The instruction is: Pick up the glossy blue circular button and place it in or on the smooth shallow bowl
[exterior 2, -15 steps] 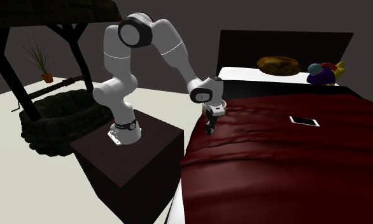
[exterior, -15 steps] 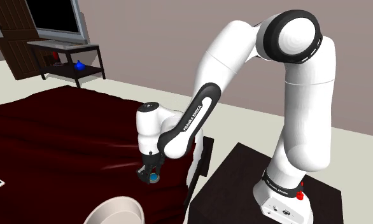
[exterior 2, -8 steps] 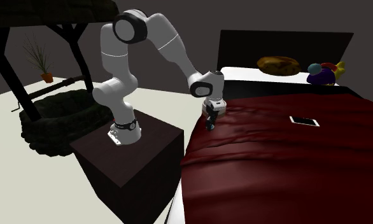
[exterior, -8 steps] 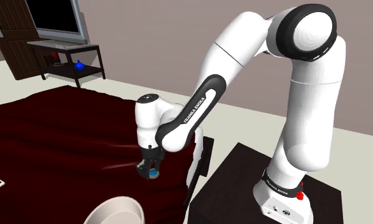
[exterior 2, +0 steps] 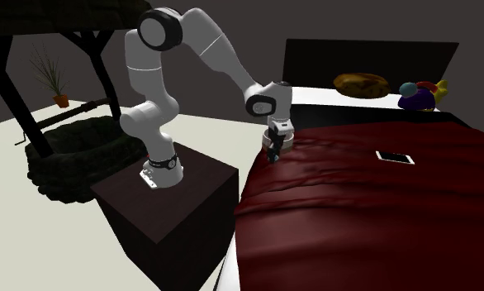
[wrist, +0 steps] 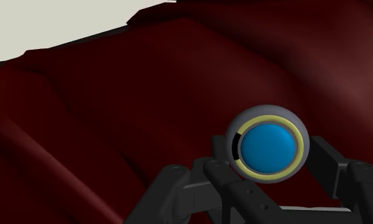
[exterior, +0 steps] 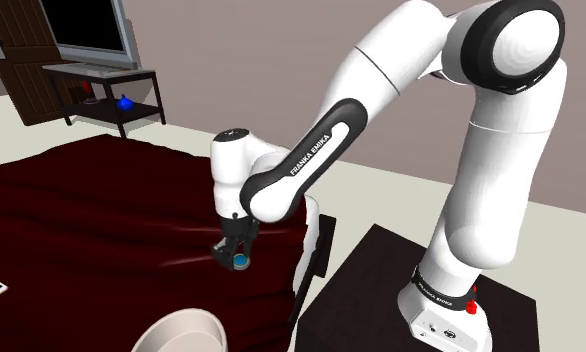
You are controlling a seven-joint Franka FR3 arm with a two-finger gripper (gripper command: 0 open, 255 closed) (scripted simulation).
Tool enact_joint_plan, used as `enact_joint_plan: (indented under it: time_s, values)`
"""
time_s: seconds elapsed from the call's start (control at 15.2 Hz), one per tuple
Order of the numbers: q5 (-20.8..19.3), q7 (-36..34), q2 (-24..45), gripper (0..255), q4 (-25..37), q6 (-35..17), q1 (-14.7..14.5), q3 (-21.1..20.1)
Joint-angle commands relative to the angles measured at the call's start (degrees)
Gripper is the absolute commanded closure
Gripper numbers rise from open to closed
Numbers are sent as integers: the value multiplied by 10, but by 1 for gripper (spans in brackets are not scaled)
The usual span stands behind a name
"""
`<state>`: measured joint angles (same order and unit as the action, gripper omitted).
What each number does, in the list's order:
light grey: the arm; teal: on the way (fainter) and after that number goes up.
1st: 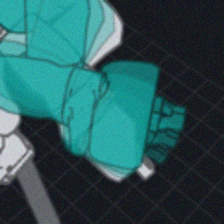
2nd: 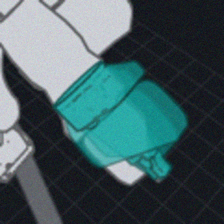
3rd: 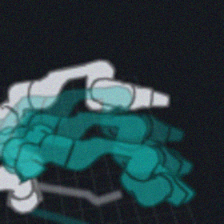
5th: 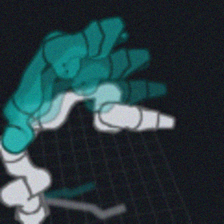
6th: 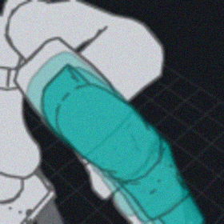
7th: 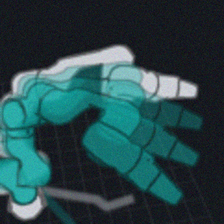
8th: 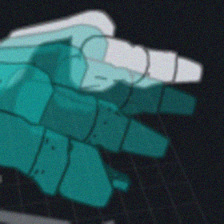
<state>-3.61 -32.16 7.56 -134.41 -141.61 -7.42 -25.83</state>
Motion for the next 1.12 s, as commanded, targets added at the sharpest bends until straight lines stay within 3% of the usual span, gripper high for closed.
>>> enact_joint_plan:
  time_s: [0.0,0.92,1.06]
  values:
    - [11,5,-15,255,4,17,1,-4]
    - [58,38,-90,255,37,118,5,-7]
    - [51,5,-78,255,49,118,-9,-22]
